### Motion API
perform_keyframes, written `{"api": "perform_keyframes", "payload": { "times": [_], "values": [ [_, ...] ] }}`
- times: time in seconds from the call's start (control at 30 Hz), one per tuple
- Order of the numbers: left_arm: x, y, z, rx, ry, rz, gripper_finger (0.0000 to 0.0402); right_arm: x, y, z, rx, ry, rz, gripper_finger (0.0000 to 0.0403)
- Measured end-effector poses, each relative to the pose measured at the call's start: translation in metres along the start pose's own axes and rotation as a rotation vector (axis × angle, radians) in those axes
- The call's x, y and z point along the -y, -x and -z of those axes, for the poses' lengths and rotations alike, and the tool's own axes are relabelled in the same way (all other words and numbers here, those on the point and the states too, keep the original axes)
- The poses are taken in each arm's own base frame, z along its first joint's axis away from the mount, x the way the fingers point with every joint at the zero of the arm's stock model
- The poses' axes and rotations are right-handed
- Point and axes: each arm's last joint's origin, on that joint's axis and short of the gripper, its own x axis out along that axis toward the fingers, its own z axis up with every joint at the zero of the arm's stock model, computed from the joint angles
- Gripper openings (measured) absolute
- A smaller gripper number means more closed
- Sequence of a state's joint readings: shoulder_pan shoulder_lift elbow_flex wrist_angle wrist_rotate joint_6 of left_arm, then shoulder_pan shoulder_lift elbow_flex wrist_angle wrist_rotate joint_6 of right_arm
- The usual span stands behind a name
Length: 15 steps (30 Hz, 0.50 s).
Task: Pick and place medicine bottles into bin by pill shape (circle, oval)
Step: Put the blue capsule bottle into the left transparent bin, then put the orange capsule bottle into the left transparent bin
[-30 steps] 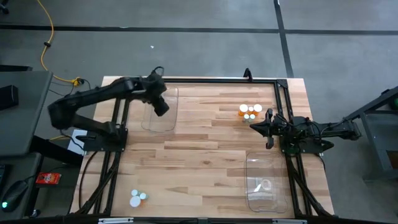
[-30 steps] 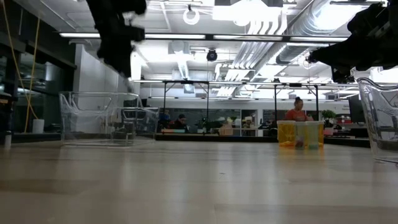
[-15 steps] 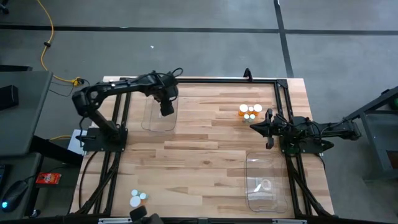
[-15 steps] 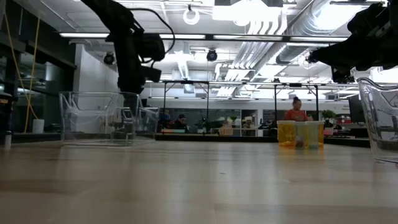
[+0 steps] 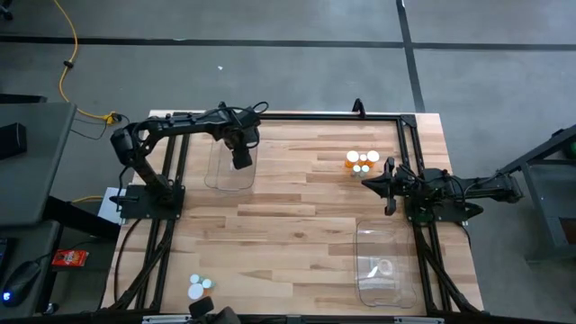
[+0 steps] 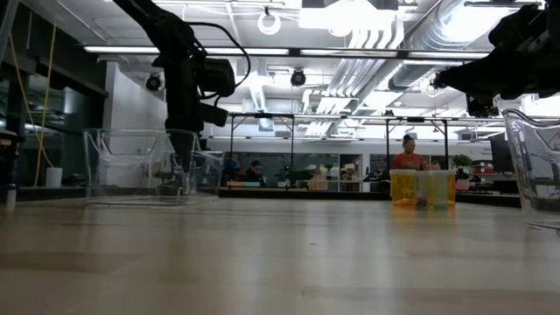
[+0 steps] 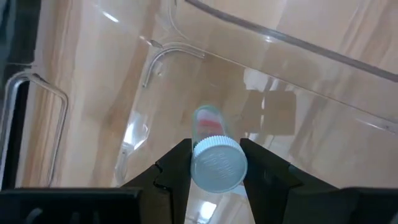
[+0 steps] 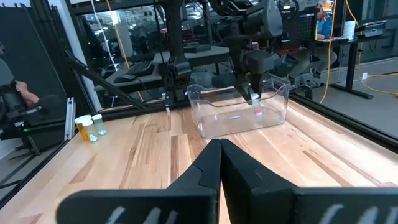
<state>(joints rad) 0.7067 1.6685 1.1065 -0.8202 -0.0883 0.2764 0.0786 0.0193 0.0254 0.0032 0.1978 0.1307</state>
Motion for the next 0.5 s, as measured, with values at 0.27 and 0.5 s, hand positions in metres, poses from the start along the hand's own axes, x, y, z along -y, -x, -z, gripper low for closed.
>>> {"api": "perform_keyframes", "payload": {
  "times": [0.27,0.5],
  "values": [
    [0.000,0.000,0.001,-0.018,0.010,0.003,0.0177,0.000,0.000,0.000,0.000,0.000,0.000,0.0000],
    [-0.005,0.026,-0.010,-0.025,0.030,0.004,0.0222,0.000,0.000,0.000,0.000,0.000,-0.001,0.0000]
  ]
}}
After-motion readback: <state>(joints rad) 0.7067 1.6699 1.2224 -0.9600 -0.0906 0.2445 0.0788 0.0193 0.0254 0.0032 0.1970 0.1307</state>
